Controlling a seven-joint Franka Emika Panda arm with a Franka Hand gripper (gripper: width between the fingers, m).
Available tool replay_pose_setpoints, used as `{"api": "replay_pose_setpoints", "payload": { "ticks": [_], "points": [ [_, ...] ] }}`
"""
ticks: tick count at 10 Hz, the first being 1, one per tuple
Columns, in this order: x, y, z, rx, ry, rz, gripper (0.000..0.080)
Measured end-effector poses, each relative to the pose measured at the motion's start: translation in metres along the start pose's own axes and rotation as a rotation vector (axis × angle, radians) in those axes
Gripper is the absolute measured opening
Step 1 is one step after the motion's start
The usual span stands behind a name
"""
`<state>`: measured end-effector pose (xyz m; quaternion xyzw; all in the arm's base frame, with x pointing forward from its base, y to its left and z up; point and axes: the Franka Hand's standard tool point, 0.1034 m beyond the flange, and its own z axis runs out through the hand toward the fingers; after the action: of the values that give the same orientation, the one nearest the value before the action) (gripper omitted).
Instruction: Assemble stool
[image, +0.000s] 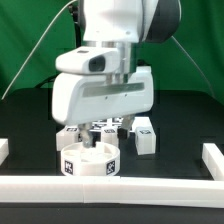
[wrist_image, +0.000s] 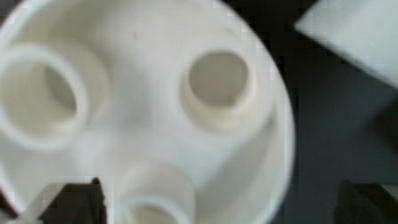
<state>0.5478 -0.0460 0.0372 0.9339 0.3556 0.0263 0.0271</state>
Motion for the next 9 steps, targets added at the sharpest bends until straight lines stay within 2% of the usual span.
{"api": "replay_pose_setpoints", "payload": {
  "ticks": [4, 9],
  "points": [
    [0.003, 0.003, 0.011, 0.004, -0.005, 0.007, 0.0650],
    [-0.004, -0.002, 0.022, 0.020, -0.019, 0.001, 0.0650]
  ]
}}
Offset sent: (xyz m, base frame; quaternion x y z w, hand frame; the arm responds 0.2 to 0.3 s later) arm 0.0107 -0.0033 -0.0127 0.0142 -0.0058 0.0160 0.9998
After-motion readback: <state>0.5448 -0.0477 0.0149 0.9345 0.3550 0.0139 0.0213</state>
